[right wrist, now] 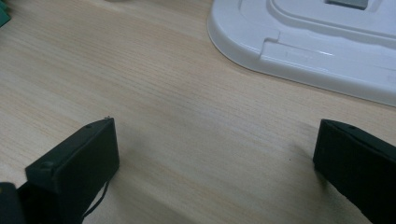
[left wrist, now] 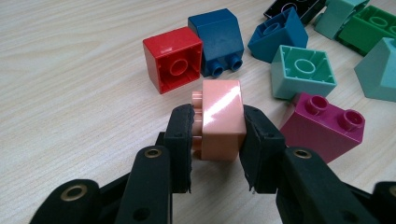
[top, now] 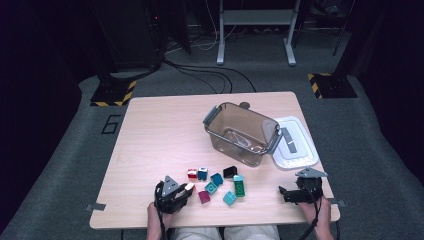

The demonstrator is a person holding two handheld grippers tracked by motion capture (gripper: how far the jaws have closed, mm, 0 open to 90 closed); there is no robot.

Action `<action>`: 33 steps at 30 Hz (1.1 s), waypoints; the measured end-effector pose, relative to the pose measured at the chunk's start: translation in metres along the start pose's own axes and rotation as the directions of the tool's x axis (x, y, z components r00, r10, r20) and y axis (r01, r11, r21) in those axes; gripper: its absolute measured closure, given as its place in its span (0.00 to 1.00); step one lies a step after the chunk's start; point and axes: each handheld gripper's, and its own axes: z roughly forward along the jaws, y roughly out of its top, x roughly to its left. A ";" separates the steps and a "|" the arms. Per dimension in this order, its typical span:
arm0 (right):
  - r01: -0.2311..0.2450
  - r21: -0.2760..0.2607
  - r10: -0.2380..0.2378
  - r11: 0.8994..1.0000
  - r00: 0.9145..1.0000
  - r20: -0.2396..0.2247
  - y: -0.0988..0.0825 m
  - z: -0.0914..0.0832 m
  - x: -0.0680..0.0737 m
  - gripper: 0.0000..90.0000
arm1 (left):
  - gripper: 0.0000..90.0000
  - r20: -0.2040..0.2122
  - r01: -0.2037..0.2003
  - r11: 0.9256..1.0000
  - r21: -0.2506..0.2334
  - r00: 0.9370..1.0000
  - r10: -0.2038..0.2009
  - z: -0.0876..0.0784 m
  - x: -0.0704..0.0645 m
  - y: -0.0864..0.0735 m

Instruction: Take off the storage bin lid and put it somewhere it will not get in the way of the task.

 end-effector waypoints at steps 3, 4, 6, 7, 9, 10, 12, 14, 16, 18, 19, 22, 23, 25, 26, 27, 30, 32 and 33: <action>0.000 0.000 0.000 1.000 1.000 0.000 0.000 0.000 0.000 0.00 | 0.74 -0.008 0.000 1.000 -0.007 1.000 0.000 0.000 0.000 0.000; 0.000 0.000 0.000 1.000 1.000 0.000 0.000 0.000 0.000 0.00 | 0.74 -0.008 0.008 1.000 -0.012 1.000 -0.008 0.000 0.001 0.000; -0.002 0.001 0.002 1.000 1.000 -0.001 0.000 0.000 0.000 0.00 | 0.74 -0.001 0.016 1.000 -0.018 1.000 -0.016 0.000 0.001 0.001; 0.001 0.000 -0.001 1.000 1.000 -0.001 0.000 0.000 0.000 0.00 | 0.74 0.000 0.016 1.000 -0.017 1.000 -0.016 0.000 0.001 0.001; -0.001 0.000 0.001 1.000 1.000 0.001 0.000 0.000 0.000 0.00 | 0.74 -0.002 0.012 1.000 -0.020 1.000 -0.012 -0.001 0.000 0.003; -0.001 0.000 0.001 1.000 1.000 0.000 0.000 0.000 0.000 0.00 | 0.74 -0.002 0.012 1.000 -0.022 1.000 -0.012 -0.001 0.000 0.003; 0.005 0.000 -0.005 1.000 1.000 -0.007 0.000 0.000 0.000 0.00 | 0.74 -0.003 0.003 1.000 -0.021 1.000 -0.003 -0.002 0.000 0.006; 0.005 0.001 -0.005 1.000 1.000 -0.008 0.000 0.000 0.001 0.00 | 0.74 0.000 0.003 1.000 -0.022 1.000 -0.003 -0.003 0.000 0.008; 0.004 0.000 -0.004 1.000 1.000 -0.008 0.000 0.000 0.001 0.00 | 0.74 0.002 -0.001 1.000 -0.018 1.000 0.001 -0.005 0.001 0.010; 0.000 0.000 0.000 1.000 1.000 -0.004 0.000 0.000 0.001 0.00 | 0.74 0.002 0.002 1.000 -0.021 1.000 -0.002 -0.005 0.002 0.012; 0.004 0.001 -0.004 1.000 1.000 -0.003 0.000 0.000 0.000 0.00 | 0.74 0.001 0.001 1.000 -0.021 1.000 -0.001 -0.005 0.002 0.012; 0.000 0.000 0.000 1.000 1.000 -0.002 0.000 0.000 0.000 0.00 | 0.74 0.004 -0.006 1.000 -0.013 1.000 0.006 -0.007 0.003 0.016; 0.000 0.001 0.000 1.000 1.000 -0.003 0.000 0.000 0.000 0.00 | 0.74 0.004 -0.008 1.000 -0.013 1.000 0.008 -0.007 0.003 0.017; -0.001 0.001 0.001 1.000 1.000 -0.002 0.000 0.000 0.000 0.00 | 0.74 0.004 -0.015 1.000 -0.011 1.000 0.015 -0.008 0.003 0.019; -0.001 0.002 0.001 1.000 1.000 -0.002 0.000 0.000 0.000 0.00 | 0.74 0.004 -0.020 1.000 -0.010 1.000 0.020 -0.008 0.004 0.020; -0.001 0.001 0.001 1.000 1.000 -0.002 0.000 0.000 0.000 0.00 | 0.74 0.003 -0.022 1.000 -0.009 1.000 0.022 -0.009 0.004 0.021; -0.011 0.002 0.011 1.000 1.000 0.005 0.000 0.000 0.001 0.00 | 0.74 0.000 -0.031 0.999 -0.010 1.000 0.031 -0.011 0.005 0.026; -0.013 0.002 0.013 1.000 1.000 0.009 0.000 -0.001 0.002 0.00 | 0.74 -0.001 -0.036 0.999 -0.015 0.999 0.036 -0.013 0.005 0.029; -0.014 0.002 0.014 1.000 1.000 0.009 0.000 -0.001 0.002 0.00 | 0.74 -0.001 -0.032 0.999 -0.019 0.999 0.032 -0.014 0.005 0.031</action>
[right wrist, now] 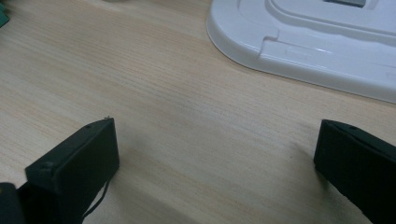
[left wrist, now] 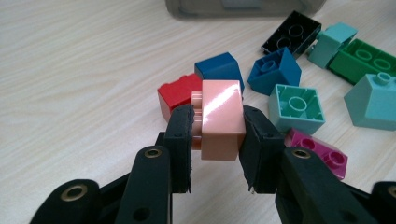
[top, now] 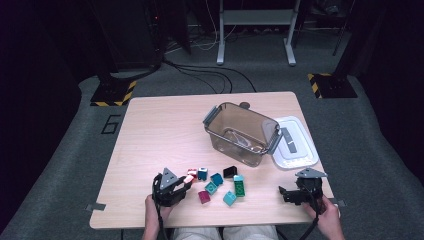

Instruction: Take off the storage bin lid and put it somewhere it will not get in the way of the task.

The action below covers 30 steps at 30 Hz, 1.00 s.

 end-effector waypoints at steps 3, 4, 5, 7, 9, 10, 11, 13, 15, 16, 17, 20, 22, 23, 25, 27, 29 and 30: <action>0.007 -0.001 -0.007 1.000 1.000 -0.006 0.000 0.000 -0.001 0.00 | 0.74 -0.002 -0.001 1.000 -0.009 1.000 0.001 -0.002 0.001 0.004; 0.015 -0.001 -0.015 1.000 1.000 -0.014 0.001 0.001 -0.002 0.00 | 0.74 -0.002 -0.003 1.000 -0.007 1.000 0.003 -0.003 0.002 0.005; 0.024 0.001 -0.024 1.000 0.999 -0.030 0.001 0.001 -0.003 0.00 | 0.74 -0.003 -0.006 1.000 -0.008 1.000 0.006 -0.003 0.002 0.007; 0.034 0.003 -0.034 0.999 0.998 -0.043 0.001 0.001 -0.005 0.00 | 0.74 -0.005 -0.011 1.000 -0.005 1.000 0.011 -0.004 0.003 0.009; 0.040 0.002 -0.040 0.999 0.998 -0.044 0.000 0.000 -0.007 0.00 | 0.74 -0.006 -0.012 1.000 -0.003 1.000 0.012 -0.005 0.004 0.012; 0.038 0.001 -0.038 0.999 0.998 -0.042 0.000 0.000 -0.007 0.00 | 0.74 -0.006 -0.015 1.000 0.001 1.000 0.015 -0.005 0.005 0.013; 0.039 0.001 -0.039 0.999 0.998 -0.042 0.000 0.000 -0.007 0.00 | 0.74 -0.007 -0.007 1.000 -0.005 1.000 0.007 -0.005 0.006 0.014; 0.036 0.002 -0.036 0.999 0.998 -0.043 0.000 0.000 -0.006 0.00 | 0.74 -0.007 -0.009 1.000 -0.005 1.000 0.009 -0.006 0.008 0.017; 0.033 0.002 -0.033 0.999 0.999 -0.041 0.000 -0.001 -0.006 0.00 | 0.74 -0.010 -0.012 1.000 -0.009 1.000 0.012 -0.007 0.011 0.020; 0.033 0.003 -0.032 0.999 0.999 -0.041 0.000 -0.001 -0.006 0.00 | 0.74 -0.009 -0.010 1.000 -0.013 1.000 0.010 -0.006 0.012 0.022; 0.034 0.002 -0.034 0.999 0.999 -0.041 0.000 0.000 -0.006 0.00 | 0.74 -0.003 -0.007 1.000 -0.011 1.000 0.007 -0.006 0.013 0.023; 0.032 0.003 -0.032 0.999 0.999 -0.041 0.000 -0.001 -0.006 0.00 | 0.74 -0.002 -0.007 1.000 -0.008 1.000 0.007 -0.005 0.014 0.029; 0.030 0.002 -0.030 1.000 0.999 -0.040 0.000 -0.001 -0.006 0.00 | 0.74 -0.004 -0.013 1.000 -0.010 1.000 0.013 -0.007 0.014 0.033; 0.030 0.002 -0.030 1.000 0.999 -0.040 0.000 -0.001 -0.006 0.00 | 0.74 0.001 -0.011 1.000 -0.014 1.000 0.011 -0.008 0.016 0.036; 0.035 -0.001 -0.035 0.999 0.999 -0.038 0.000 0.000 -0.006 0.00 | 0.74 0.003 -0.004 1.000 -0.027 1.000 0.004 -0.009 0.019 0.041; 0.035 -0.001 -0.035 0.999 0.999 -0.038 0.000 0.000 -0.006 0.00 | 0.74 0.017 0.001 0.999 -0.036 1.000 -0.001 -0.008 0.022 0.044; 0.035 -0.001 -0.035 0.999 0.999 -0.038 0.000 0.000 -0.006 0.00 | 0.74 0.022 0.001 0.999 -0.038 1.000 0.000 -0.007 0.024 0.048; 0.036 -0.001 -0.036 0.999 0.999 -0.038 0.000 0.000 -0.006 0.00 | 0.74 0.021 -0.002 0.999 -0.033 1.000 0.003 -0.007 0.024 0.050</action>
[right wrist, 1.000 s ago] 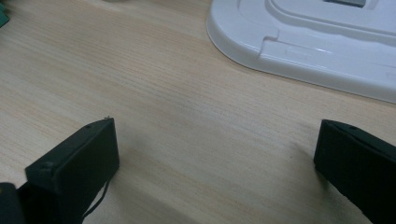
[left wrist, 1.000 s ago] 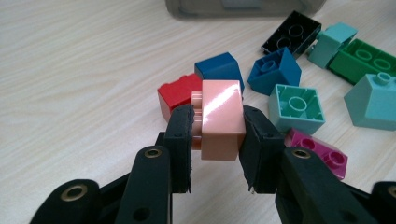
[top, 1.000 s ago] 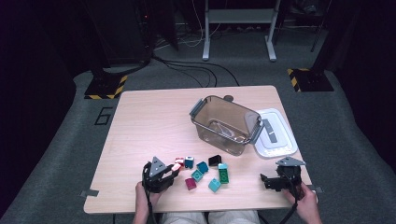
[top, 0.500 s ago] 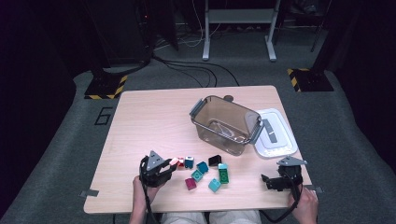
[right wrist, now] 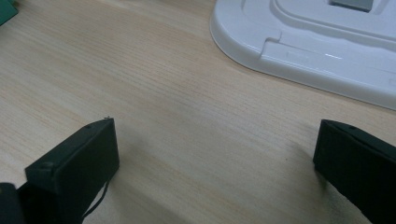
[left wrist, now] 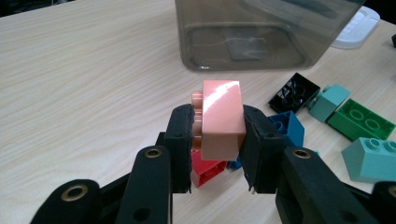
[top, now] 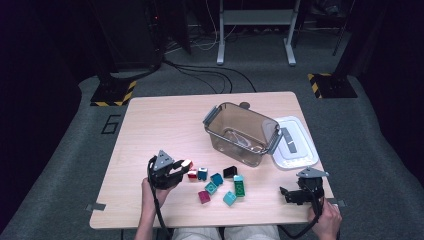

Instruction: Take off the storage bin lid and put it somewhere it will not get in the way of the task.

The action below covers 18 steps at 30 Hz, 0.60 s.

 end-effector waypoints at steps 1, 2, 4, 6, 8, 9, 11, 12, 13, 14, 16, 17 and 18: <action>0.000 0.000 0.000 1.000 1.000 0.000 0.000 0.000 0.000 0.00 | 0.74 0.001 -0.005 1.000 0.002 1.000 0.005 0.000 0.001 0.002; 0.000 0.000 0.000 1.000 1.000 0.000 0.000 0.000 0.000 0.00 | 0.74 0.004 -0.008 1.000 0.001 1.000 0.008 0.001 0.001 0.005; 0.000 0.000 0.000 1.000 1.000 0.000 0.000 0.000 0.000 0.00 | 0.74 0.006 -0.011 1.000 0.000 1.000 0.011 0.001 0.002 0.010; -0.001 0.000 0.001 1.000 1.000 0.000 0.000 0.000 0.000 0.00 | 0.74 0.010 -0.021 1.000 0.009 1.000 0.020 0.002 0.003 0.014; 0.000 0.000 0.000 1.000 1.000 0.000 0.000 0.000 0.000 0.00 | 0.74 0.010 -0.028 0.999 0.017 1.000 0.028 0.004 0.004 0.018; -0.001 0.000 0.001 1.000 1.000 0.000 0.000 0.000 0.000 0.00 | 0.74 0.005 -0.035 0.999 0.019 0.999 0.035 0.005 0.004 0.020; 0.000 0.000 0.000 1.000 1.000 0.000 0.000 0.000 0.000 0.00 | 0.74 -0.001 -0.039 0.999 0.021 0.999 0.039 0.004 0.007 0.025; -0.001 0.000 0.001 1.000 1.000 0.000 0.000 0.000 0.000 0.00 | 0.74 -0.005 -0.039 0.999 0.016 0.999 0.039 0.004 0.008 0.027; -0.001 0.000 0.001 1.000 1.000 0.000 0.000 0.000 0.000 0.00 | 0.74 -0.006 -0.043 0.999 0.021 0.999 0.043 0.004 0.009 0.029; -0.001 0.000 0.001 1.000 1.000 0.000 0.000 0.000 0.000 0.00 | 0.74 -0.005 -0.043 0.999 0.023 0.999 0.043 0.004 0.010 0.031; -0.001 0.000 0.001 1.000 1.000 0.000 0.000 0.000 0.000 0.00 | 0.74 -0.010 -0.042 0.999 0.018 0.999 0.042 0.004 0.011 0.034; 0.000 0.000 0.000 1.000 1.000 0.000 0.000 0.000 0.000 0.00 | 0.74 -0.014 -0.043 0.999 0.015 0.999 0.044 0.004 0.012 0.035; 0.000 0.000 0.000 1.000 1.000 0.000 0.000 0.000 0.000 0.00 | 0.74 -0.014 -0.046 0.999 0.013 0.999 0.046 0.004 0.012 0.037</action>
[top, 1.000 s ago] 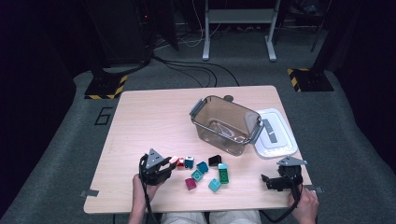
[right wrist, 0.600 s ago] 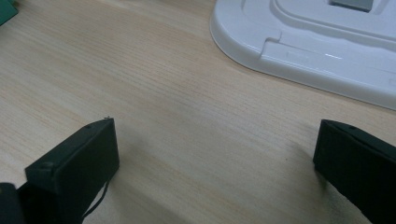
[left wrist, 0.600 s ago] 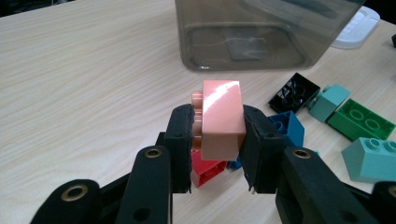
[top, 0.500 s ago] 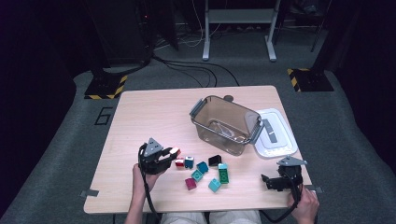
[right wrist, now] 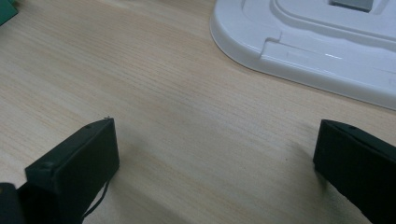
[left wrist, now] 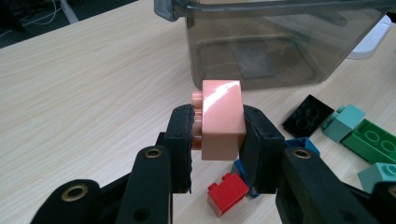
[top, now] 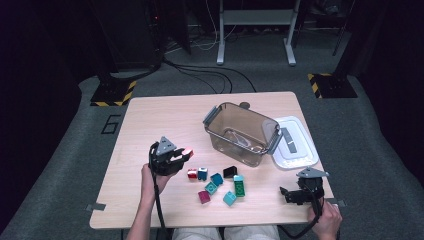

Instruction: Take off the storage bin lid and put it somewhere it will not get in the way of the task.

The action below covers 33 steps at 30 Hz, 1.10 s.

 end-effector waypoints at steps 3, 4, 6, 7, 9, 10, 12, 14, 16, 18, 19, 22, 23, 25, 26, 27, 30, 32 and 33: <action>-0.003 0.001 0.003 1.000 1.000 0.000 0.000 0.000 0.000 0.00 | 0.74 0.001 -0.007 1.000 -0.007 1.000 0.007 0.001 0.000 0.007; -0.002 0.001 0.002 1.000 1.000 0.000 0.000 0.000 0.000 0.00 | 0.74 0.000 -0.012 1.000 -0.001 1.000 0.012 0.001 0.001 0.009; 0.000 0.002 0.000 1.000 1.000 0.000 0.000 0.000 0.000 0.00 | 0.74 0.000 -0.017 1.000 -0.004 1.000 0.017 0.003 0.001 0.014; 0.000 0.000 0.000 1.000 1.000 0.000 0.000 0.000 0.000 0.00 | 0.74 -0.002 -0.020 1.000 0.001 1.000 0.020 0.003 0.001 0.016; -0.001 0.002 0.001 1.000 1.000 0.000 0.000 0.000 0.000 0.00 | 0.74 0.001 -0.021 1.000 -0.003 1.000 0.021 0.004 0.002 0.020; 0.001 0.000 -0.001 1.000 1.000 0.000 0.000 0.000 0.000 0.00 | 0.74 0.000 -0.024 1.000 -0.002 1.000 0.024 0.004 0.002 0.023; -0.002 0.001 0.002 1.000 1.000 0.000 0.000 0.000 0.000 0.00 | 0.74 0.006 -0.025 1.000 -0.013 1.000 0.026 0.004 0.002 0.028; -0.001 0.001 0.001 1.000 1.000 -0.001 0.000 0.000 0.000 0.00 | 0.74 0.016 -0.022 1.000 -0.021 1.000 0.023 0.005 0.003 0.033; -0.002 0.001 0.002 1.000 1.000 0.000 0.000 0.000 0.000 0.00 | 0.74 0.016 -0.030 0.999 -0.018 0.999 0.030 0.008 0.003 0.039; -0.002 0.001 0.002 1.000 1.000 0.000 0.000 0.000 0.000 0.00 | 0.74 0.014 -0.042 0.999 -0.013 0.999 0.042 0.010 0.002 0.047; -0.002 0.001 0.002 1.000 1.000 0.000 0.000 0.000 0.000 0.00 | 0.74 0.015 -0.045 0.999 -0.014 0.999 0.046 0.011 0.002 0.050; -0.002 0.001 0.002 1.000 1.000 0.000 0.000 0.000 0.000 0.00 | 0.74 0.002 -0.062 0.998 -0.005 0.998 0.062 0.014 0.000 0.059; -0.005 0.002 0.005 1.000 1.000 -0.001 0.000 0.000 0.000 0.00 | 0.74 0.002 -0.067 0.998 -0.001 0.998 0.067 0.015 0.001 0.061; -0.002 0.002 0.002 1.000 1.000 -0.001 0.000 0.000 0.000 0.00 | 0.74 0.003 -0.069 0.998 0.000 0.998 0.069 0.018 0.001 0.066; 0.000 0.001 0.000 1.000 1.000 -0.001 0.000 0.000 0.000 0.00 | 0.74 0.001 -0.073 0.997 -0.001 0.997 0.073 0.019 0.001 0.068; -0.002 0.001 0.002 1.000 1.000 -0.001 0.000 0.000 0.000 0.00 | 0.74 0.000 -0.071 0.997 -0.002 0.997 0.071 0.021 0.001 0.070; 0.002 0.001 -0.002 1.000 1.000 -0.002 0.000 0.000 0.000 0.00 | 0.74 0.006 -0.075 0.997 0.004 0.997 0.075 0.025 0.002 0.077; 0.002 0.001 -0.002 1.000 1.000 -0.002 0.000 0.000 0.000 0.00 | 0.74 0.008 -0.072 0.997 0.002 0.997 0.071 0.029 0.001 0.081; 0.003 0.001 -0.003 1.000 1.000 -0.002 0.000 0.000 0.000 0.00 | 0.74 0.010 -0.070 0.998 -0.002 0.997 0.071 0.030 0.001 0.083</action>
